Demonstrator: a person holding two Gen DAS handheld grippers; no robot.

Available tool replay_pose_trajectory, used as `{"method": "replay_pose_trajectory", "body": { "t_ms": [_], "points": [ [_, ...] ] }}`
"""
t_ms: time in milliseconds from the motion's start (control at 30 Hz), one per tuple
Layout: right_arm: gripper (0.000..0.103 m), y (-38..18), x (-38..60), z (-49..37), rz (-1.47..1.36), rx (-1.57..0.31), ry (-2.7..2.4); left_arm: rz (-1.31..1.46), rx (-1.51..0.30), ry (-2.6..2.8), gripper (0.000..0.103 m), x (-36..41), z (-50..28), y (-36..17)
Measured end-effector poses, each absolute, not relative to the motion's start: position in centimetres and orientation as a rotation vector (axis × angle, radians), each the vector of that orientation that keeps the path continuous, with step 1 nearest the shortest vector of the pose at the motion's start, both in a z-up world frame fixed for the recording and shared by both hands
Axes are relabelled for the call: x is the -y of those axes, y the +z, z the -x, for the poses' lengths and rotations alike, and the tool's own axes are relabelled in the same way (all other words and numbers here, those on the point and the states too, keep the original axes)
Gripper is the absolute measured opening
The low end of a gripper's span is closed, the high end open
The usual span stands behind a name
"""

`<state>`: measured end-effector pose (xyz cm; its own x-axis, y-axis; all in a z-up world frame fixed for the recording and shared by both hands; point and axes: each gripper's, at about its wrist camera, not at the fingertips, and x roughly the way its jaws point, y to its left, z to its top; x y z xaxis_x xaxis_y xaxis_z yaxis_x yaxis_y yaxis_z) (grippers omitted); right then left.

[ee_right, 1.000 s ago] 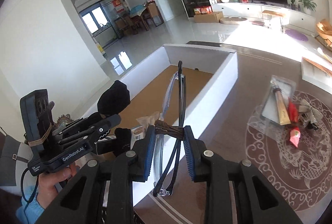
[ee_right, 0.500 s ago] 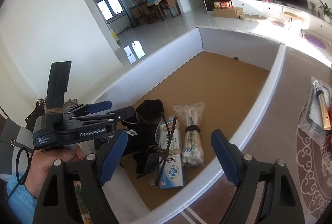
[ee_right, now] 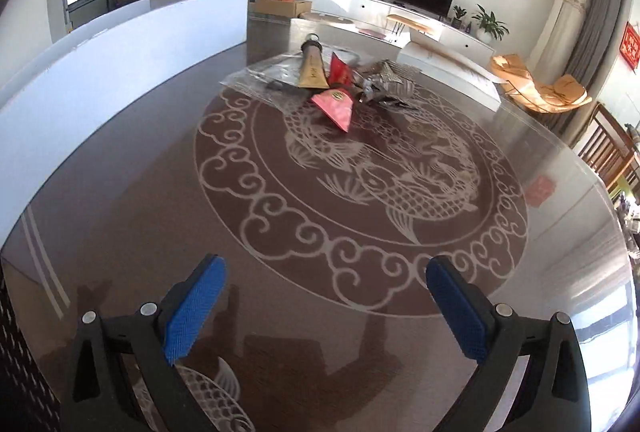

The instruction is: Organize objects

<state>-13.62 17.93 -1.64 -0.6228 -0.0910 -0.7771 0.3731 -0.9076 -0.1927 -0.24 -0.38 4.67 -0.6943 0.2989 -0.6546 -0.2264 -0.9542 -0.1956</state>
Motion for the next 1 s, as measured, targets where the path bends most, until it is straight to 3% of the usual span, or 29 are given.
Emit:
{"method": "replay_pose_trajectory", "body": {
  "t_ms": [133,467,1000],
  "points": [
    [0.101,-2.1,-22.2,13.5,-1.252,-0.393,-2.621,1.149,-0.004,2.676,0.103,-3.9,3.3,0.6],
    [0.103,-2.4,-23.6,13.9,-1.333,-0.196,-2.574,1.268,0.074,2.822,0.103,-0.5,8.7,-2.9],
    [0.103,-2.4,-23.3,13.7,-1.335,-0.195,-2.586,1.439,-0.003,2.801,0.103,0.6,10.7,-5.6]
  ]
}}
